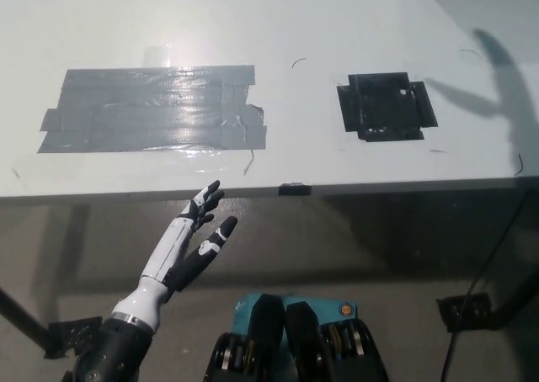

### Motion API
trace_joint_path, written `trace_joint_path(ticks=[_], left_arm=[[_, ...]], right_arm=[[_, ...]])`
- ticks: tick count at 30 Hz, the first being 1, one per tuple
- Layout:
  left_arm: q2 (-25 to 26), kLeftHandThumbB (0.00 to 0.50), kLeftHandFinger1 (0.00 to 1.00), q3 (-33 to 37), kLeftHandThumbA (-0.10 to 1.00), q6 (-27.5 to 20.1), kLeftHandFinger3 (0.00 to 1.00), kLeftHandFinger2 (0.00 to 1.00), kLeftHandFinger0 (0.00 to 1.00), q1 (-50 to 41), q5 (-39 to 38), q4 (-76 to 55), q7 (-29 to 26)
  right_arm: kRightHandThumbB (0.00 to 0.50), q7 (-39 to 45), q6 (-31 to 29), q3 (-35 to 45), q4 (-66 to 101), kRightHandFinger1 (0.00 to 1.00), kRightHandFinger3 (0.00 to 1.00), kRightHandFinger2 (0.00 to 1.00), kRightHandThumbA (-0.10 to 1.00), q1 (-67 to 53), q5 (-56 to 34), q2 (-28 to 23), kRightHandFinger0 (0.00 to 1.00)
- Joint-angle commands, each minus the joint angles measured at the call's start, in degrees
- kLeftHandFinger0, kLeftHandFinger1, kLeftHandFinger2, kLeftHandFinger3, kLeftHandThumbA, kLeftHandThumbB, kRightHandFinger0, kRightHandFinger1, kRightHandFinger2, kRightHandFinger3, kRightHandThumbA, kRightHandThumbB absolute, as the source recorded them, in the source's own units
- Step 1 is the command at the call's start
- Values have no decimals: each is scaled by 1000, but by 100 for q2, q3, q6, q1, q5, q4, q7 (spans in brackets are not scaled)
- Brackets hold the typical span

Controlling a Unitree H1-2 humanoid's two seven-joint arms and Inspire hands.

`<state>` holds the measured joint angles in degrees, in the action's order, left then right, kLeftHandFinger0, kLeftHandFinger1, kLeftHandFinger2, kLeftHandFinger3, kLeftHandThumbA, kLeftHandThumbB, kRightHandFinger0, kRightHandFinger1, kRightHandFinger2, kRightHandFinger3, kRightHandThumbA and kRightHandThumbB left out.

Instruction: A toilet paper roll is kept on the black spot on the desk infront of the robot and the robot inserts its right thumb into the hole in the centre to grab the roll. Then it passes the roll to a person.

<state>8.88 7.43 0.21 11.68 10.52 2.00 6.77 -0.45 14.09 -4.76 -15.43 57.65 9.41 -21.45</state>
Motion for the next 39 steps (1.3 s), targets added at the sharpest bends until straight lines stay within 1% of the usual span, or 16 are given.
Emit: trace_joint_path(ticks=[1,2,5,6,7,9,10,13,14,16,17,22,24,29,32,39], left_arm=[[35,15,1000,-4,832,-99,1000,1000,1000,45,-42,-103,46],[34,18,1000,-1,835,-101,1000,1000,1000,31,-40,-99,46],[15,17,1000,5,839,-156,1000,1000,1000,1,-26,-43,16],[7,15,1000,-6,840,-196,1000,1000,1000,-8,-25,-11,-11],[0,13,1000,-15,840,-232,1000,1000,1000,-9,-24,21,-32],[13,13,1000,-30,844,-251,1000,1000,1000,-6,4,33,-62],[10,15,1000,-35,860,-251,1000,1000,1000,-11,-2,23,-65],[1,34,1000,-47,945,-261,1000,1000,1000,-15,-20,25,-68],[-16,34,1000,-31,951,-281,1000,1000,1000,-42,-11,21,-74],[-28,72,1000,-40,1000,-343,1000,1000,1000,-57,-23,48,-88],[-31,68,1000,-46,1000,-371,1000,1000,1000,-59,-26,64,-98],[-91,156,1000,-20,1000,-578,1000,1000,1000,-262,39,77,-198],[-118,177,1000,-29,1000,-620,1000,1000,1000,-313,14,96,-208],[-91,156,1000,1,1000,-709,1000,1000,1000,-371,113,119,-201],[-103,147,1000,39,1000,-684,1000,1000,1000,-490,165,68,-198],[-183,155,1000,101,1000,-703,1000,1000,1000,-813,174,-39,-197]], right_arm=[[424,-646,-401,496,3146,1000,1000,1000,1000,-1218,751,22,1000],[440,-577,-363,472,3381,1000,1000,1000,1000,-1399,742,55,1000],[428,-339,-314,254,4302,1000,1000,1000,995,-2370,722,251,1000],[387,-299,-586,131,4331,1000,1000,1000,940,-2765,548,356,1000],[386,-275,-816,43,4321,1000,1000,1000,930,-3079,395,457,1000],[394,-243,-902,-54,4259,1000,1000,1000,918,-3232,390,527,1000],[423,-248,-965,-125,4180,1000,1000,1000,944,-3416,370,620,1000],[363,-307,-1366,-363,3755,1000,1000,1000,1000,-3963,503,830,1000],[360,-310,-1453,-375,3707,1000,1000,1000,1000,-4069,532,843,1000],[339,-328,-1678,-465,3243,1000,1000,1000,1000,-4320,578,937,1000],[338,-322,-1737,-490,3070,1000,1000,1000,1000,-4376,587,958,1000],[342,-353,-2127,-541,2356,1000,1000,1000,1000,-4729,635,1063,1000],[324,-372,-2312,-583,2013,1000,1000,1000,993,-4848,659,1080,1000],[297,-343,-2765,-594,1260,1000,1000,1000,874,-4980,551,1099,1000],[323,-267,-2682,-614,1185,1000,1000,1000,890,-5128,585,1075,1000],[329,-196,-2793,-651,1119,1000,1000,1000,891,-5458,660,1050,1000]])
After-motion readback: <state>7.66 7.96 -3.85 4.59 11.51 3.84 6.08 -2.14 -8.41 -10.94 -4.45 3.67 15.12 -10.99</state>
